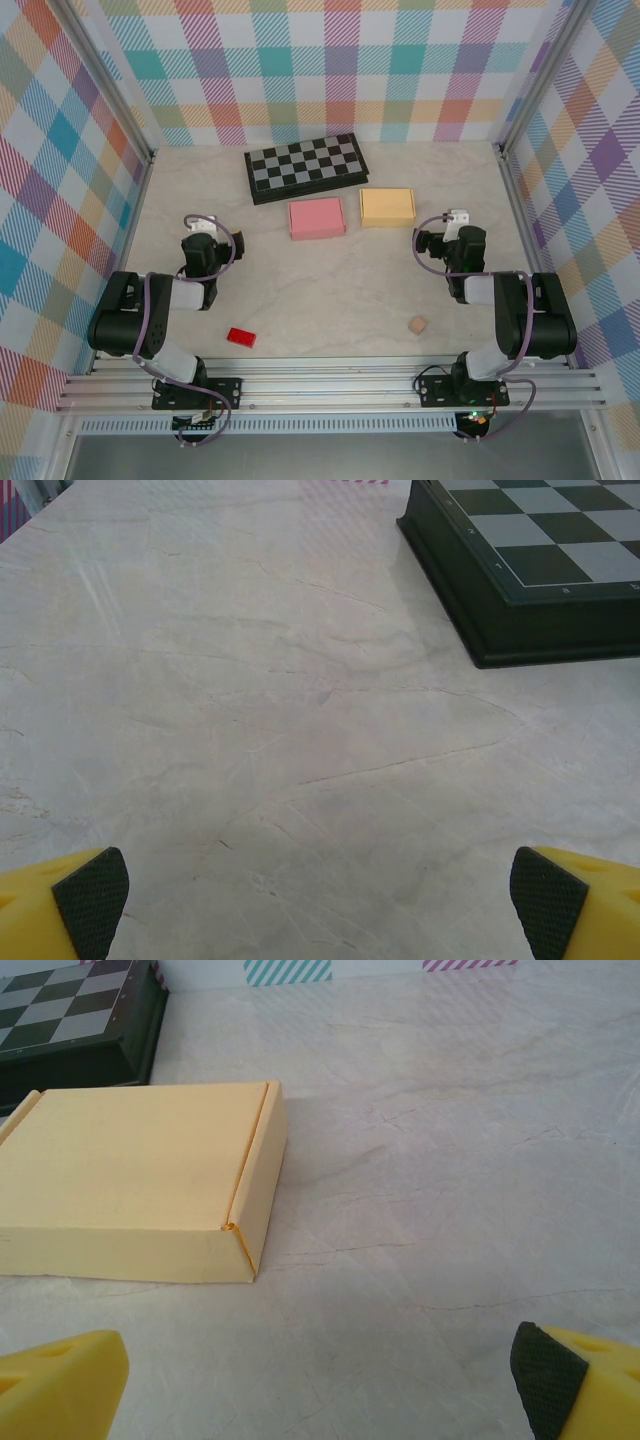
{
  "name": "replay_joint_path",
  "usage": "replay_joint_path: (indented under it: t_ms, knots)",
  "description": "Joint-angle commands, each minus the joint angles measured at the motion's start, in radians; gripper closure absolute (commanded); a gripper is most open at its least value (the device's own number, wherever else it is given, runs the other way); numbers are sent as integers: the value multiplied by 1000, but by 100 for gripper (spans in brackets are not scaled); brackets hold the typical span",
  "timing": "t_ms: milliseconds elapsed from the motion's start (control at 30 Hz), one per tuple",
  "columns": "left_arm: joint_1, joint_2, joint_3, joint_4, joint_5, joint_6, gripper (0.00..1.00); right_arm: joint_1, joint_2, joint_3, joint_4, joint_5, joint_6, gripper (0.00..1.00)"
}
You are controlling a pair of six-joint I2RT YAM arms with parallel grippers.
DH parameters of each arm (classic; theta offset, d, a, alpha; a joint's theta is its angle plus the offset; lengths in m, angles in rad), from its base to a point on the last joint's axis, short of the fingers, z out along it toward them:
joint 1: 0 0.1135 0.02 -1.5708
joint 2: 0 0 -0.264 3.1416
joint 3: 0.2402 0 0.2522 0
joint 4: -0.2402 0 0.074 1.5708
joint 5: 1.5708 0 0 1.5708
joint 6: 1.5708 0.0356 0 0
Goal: Fold the paper box
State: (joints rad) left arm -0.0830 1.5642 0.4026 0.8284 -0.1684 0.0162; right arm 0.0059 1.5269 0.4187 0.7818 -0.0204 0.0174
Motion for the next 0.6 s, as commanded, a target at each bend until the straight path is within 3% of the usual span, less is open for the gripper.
replay_joint_path:
  t_ms: [0, 567]
  knots:
    - [-12, 2, 7, 2, -8, 13, 0, -6, -2, 8, -3, -20, -8, 0]
    - [-12, 1, 8, 1, -2, 12, 0, -6, -2, 9, -3, -19, -8, 0]
